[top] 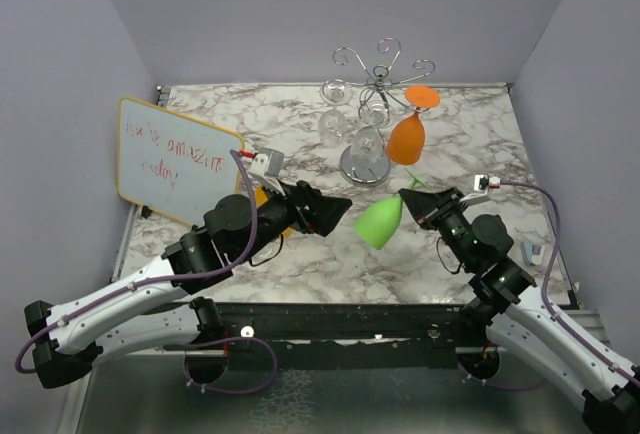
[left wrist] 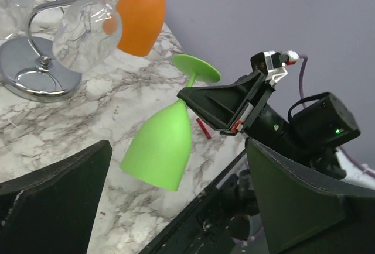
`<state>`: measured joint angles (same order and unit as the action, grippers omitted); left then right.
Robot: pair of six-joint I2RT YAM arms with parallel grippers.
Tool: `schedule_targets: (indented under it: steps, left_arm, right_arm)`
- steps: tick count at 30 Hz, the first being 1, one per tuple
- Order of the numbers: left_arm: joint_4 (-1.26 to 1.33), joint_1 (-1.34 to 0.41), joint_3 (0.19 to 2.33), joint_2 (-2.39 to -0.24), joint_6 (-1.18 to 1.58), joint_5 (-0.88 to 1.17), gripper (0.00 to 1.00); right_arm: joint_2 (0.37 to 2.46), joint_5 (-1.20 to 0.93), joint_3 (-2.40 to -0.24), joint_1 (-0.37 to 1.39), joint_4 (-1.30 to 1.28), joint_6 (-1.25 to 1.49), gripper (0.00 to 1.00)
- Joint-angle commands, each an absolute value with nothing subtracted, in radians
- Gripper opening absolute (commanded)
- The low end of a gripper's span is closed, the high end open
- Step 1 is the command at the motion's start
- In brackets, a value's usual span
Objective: Place the wine glass upside down on the wine glass rack
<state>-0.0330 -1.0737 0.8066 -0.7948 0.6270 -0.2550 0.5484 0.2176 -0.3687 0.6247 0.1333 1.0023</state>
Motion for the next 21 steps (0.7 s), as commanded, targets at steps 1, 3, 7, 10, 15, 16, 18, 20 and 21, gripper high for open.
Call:
schedule_targets:
  steps: [1,3,7,10,15,16,18,20,21]
  left_arm:
    - [-0.140,-1.075,0.952,-0.847,0.775,-0.192,0.99]
    - [-0.099,-1.075,0.995,-0.863,0.801,-0.133,0.99]
    - [-0.042,-1.075,1.043,-0.888,0.860,-0.107,0.99]
    - [-0.044,-1.075,1.072,-0.914,0.886,-0.129,0.99]
    - [-0.039,-1.075,1.096,-0.951,0.917,-0.165,0.99]
    - [-0.036,-1.074,1.099,-0.961,0.919,-0.160,0.99]
    - [-0.039,-1.073,1.109,-0.980,0.922,-0.151,0.98]
    - [-0.038,-1.064,1.115,-1.000,0.927,-0.123,0.97]
    - [-0.034,-1.055,1.116,-1.013,0.929,-0.100,0.96]
  right_arm:
    - [0.488,0.159,-0.391,0.627,0.251,0.578,0.01]
    - [0.475,0.144,-0.416,0.626,0.251,0.445,0.01]
    - [0.505,0.072,-0.497,0.626,0.228,0.216,0.01]
    - [0.533,-0.027,-0.541,0.626,0.228,0.107,0.01]
    - [0.555,-0.205,-0.526,0.627,0.311,-0.067,0.01]
    - [0.554,-0.230,-0.509,0.627,0.343,-0.081,0.01]
    - [0.548,-0.280,-0.482,0.627,0.394,-0.099,0.01]
    - [0.545,-0.315,-0.470,0.627,0.417,-0.110,0.01]
    - [0.547,-0.329,-0.468,0.627,0.421,-0.115,0.01]
